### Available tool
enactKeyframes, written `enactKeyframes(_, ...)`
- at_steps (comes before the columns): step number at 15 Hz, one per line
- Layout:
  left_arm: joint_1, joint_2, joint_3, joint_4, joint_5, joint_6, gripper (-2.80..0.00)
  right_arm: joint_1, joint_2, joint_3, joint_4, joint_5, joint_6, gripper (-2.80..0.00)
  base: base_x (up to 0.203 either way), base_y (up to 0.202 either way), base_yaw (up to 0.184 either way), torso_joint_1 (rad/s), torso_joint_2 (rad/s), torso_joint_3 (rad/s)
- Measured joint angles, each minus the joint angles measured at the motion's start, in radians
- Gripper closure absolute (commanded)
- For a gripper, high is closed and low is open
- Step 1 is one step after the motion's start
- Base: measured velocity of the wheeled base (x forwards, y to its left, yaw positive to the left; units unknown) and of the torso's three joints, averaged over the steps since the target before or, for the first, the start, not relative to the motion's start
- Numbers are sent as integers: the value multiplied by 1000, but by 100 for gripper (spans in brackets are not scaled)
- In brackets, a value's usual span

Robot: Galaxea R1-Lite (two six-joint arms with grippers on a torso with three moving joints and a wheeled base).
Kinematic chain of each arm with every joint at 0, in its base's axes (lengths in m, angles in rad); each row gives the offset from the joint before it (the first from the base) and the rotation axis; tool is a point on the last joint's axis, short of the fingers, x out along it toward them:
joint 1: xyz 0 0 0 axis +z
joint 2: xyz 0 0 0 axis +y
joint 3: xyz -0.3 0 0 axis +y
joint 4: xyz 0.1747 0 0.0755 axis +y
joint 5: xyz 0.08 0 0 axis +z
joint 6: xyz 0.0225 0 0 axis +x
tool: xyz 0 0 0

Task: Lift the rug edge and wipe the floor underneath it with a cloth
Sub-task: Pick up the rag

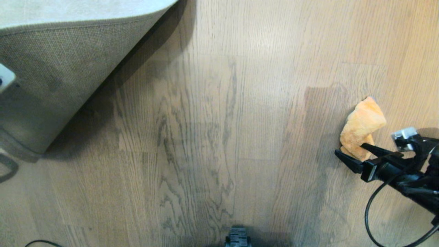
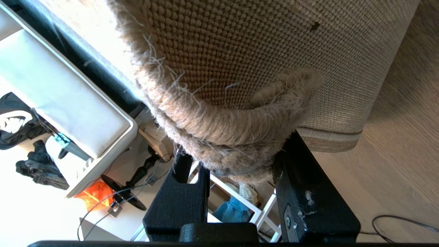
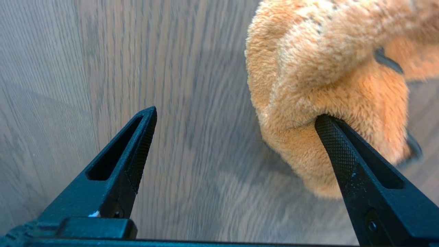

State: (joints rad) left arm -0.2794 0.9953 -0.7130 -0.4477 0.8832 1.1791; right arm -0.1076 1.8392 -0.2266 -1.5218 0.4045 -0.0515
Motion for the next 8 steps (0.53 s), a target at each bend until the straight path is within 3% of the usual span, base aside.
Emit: enactKeyframes(8,0,1,4,0,0,-1,0,11,16,-61,0,-12,0,-280,0,0,0,0,0,0)
